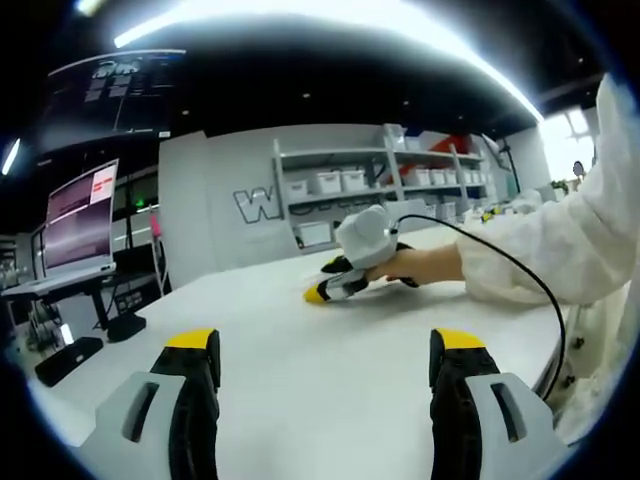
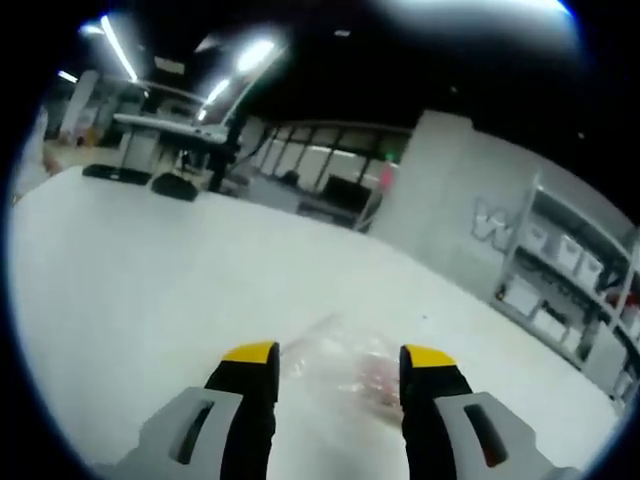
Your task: Open the resealable bag by pulling the two sides of the seal apart until the entire bag opening is separated and visibly accessible.
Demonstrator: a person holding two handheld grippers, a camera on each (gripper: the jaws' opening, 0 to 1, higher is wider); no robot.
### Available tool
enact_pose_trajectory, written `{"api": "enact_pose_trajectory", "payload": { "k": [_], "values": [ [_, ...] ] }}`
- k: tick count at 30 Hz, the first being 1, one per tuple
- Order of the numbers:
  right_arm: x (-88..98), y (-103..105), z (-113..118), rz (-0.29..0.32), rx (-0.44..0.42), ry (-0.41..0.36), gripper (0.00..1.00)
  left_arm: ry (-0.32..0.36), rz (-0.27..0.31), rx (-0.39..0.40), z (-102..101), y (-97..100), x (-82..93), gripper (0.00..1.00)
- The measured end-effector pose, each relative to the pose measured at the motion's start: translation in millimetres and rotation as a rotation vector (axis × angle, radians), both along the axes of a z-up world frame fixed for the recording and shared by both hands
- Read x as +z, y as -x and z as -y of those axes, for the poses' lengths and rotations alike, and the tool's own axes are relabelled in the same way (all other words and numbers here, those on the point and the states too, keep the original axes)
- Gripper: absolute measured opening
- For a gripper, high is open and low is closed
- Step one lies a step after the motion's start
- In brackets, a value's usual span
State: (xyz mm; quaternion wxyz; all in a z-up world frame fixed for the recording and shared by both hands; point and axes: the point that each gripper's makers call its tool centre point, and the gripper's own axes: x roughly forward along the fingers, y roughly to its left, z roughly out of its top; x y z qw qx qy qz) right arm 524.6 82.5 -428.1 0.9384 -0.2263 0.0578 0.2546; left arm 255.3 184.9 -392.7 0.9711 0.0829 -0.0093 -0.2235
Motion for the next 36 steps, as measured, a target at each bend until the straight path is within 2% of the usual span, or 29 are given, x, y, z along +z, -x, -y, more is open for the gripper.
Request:
{"api": "enact_pose_trajectory", "payload": {
  "k": [3,5,13,17,19,26,36],
  "values": [
    [-3.2,0.7,-2.5,-0.012,0.011,-0.032,0.33,0.0,-0.001,0.0,0.2,0.3,-0.4,0.85],
    [-2.6,1.6,-4.1,0.006,0.019,-0.001,0.33,0.002,0.001,-0.001,0.3,0.6,-0.1,0.85],
    [-4.2,1.5,-4.0,-0.012,0.013,-0.017,0.29,-0.002,0.003,-0.003,1.9,1.6,-0.6,0.85],
    [-6.0,1.0,-4.8,-0.015,0.012,-0.002,0.18,-0.003,-0.001,-0.001,1.3,1.8,-2.4,0.85],
    [-7.4,0.9,-5.5,-0.031,0.007,-0.025,0.13,-0.005,-0.002,-0.001,1.2,2.0,-2.6,0.85],
    [-10.1,1.2,-9.0,-0.074,0.02,-0.035,0.01,-0.003,-0.006,-0.005,2.9,1.5,-4.3,0.85],
    [-12.2,1.6,-9.1,-0.108,0.011,-0.065,0.0,-0.005,-0.007,-0.002,2.2,2.6,-4.0,0.85]
  ]
}}
